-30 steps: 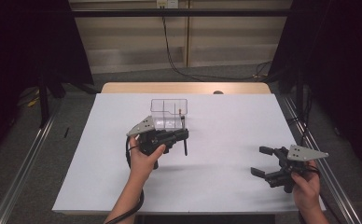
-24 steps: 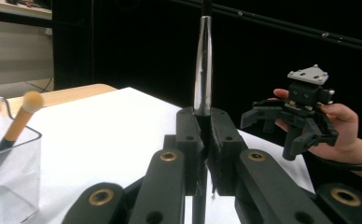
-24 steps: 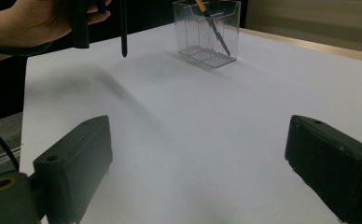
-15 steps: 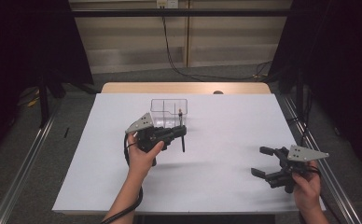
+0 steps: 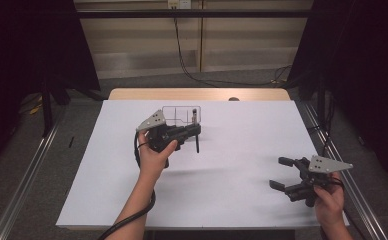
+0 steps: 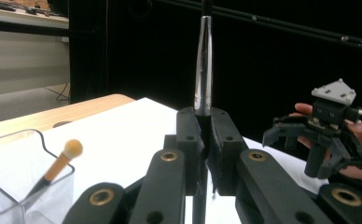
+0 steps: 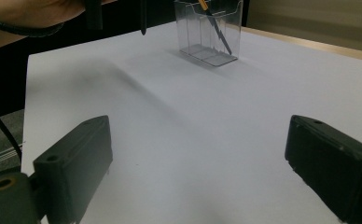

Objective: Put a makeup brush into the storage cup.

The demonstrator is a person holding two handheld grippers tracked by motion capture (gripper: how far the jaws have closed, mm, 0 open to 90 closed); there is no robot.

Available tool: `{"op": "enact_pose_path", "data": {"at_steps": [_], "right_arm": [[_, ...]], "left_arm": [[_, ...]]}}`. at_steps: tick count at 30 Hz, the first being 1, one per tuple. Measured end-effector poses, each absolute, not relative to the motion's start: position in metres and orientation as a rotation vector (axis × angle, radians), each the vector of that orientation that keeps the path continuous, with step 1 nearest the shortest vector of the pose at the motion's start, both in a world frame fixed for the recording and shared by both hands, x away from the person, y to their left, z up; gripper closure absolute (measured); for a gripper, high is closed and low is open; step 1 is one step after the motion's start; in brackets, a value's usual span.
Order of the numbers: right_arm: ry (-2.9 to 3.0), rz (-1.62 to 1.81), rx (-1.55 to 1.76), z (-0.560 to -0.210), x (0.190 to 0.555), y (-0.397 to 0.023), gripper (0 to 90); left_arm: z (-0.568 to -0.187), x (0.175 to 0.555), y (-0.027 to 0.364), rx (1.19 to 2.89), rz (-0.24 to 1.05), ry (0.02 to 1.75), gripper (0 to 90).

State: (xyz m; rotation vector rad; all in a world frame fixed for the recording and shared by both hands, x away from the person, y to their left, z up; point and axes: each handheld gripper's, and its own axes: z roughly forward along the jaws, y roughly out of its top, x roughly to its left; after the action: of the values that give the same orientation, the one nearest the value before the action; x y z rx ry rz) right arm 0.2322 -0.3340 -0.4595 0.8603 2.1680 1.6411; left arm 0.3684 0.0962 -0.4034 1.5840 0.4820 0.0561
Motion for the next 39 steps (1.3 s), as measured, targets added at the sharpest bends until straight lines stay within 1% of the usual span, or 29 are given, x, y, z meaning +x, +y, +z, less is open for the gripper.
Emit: {"op": "enact_pose_path", "data": {"at_steps": [17,39], "right_arm": [[2.182,1.630,0.851,-0.459,0.232,-0.331,7.2],[2.184,1.627,0.845,-0.459,0.232,-0.332,7.2]], "left_arm": [[-0.384,0.389,0.092,1.582,0.094,0.500,84.0],[-0.371,0.409,0.086,1.591,0.126,0.515,84.0]]}}
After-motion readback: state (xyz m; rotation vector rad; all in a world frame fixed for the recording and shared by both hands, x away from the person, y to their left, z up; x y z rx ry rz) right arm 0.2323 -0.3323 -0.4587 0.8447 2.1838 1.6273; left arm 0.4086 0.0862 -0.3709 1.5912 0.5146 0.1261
